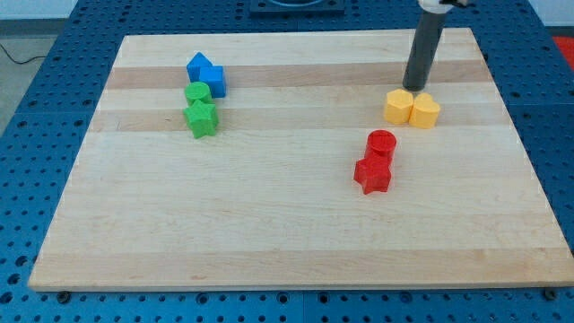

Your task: Adjust the yellow heart in between the yellow hexagon and red circle

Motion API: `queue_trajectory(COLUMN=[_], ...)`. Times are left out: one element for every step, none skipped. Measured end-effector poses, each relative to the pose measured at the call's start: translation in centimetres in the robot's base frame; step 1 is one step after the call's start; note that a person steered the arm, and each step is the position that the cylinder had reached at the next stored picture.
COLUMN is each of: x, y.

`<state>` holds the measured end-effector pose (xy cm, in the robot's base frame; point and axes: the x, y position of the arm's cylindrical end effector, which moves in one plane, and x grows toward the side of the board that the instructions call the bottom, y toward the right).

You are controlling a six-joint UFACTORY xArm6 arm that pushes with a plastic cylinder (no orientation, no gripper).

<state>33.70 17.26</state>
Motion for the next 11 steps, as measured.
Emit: queue_trajectory(x=[1.9, 3.0, 3.9, 3.9, 4.1, 5.5, 7.1, 8.0, 7.9, 7.8, 7.8], y=[0.2, 0.2, 0.9, 3.4, 7.2, 9.4, 11.7, 12.0, 9.5, 6.5, 3.8])
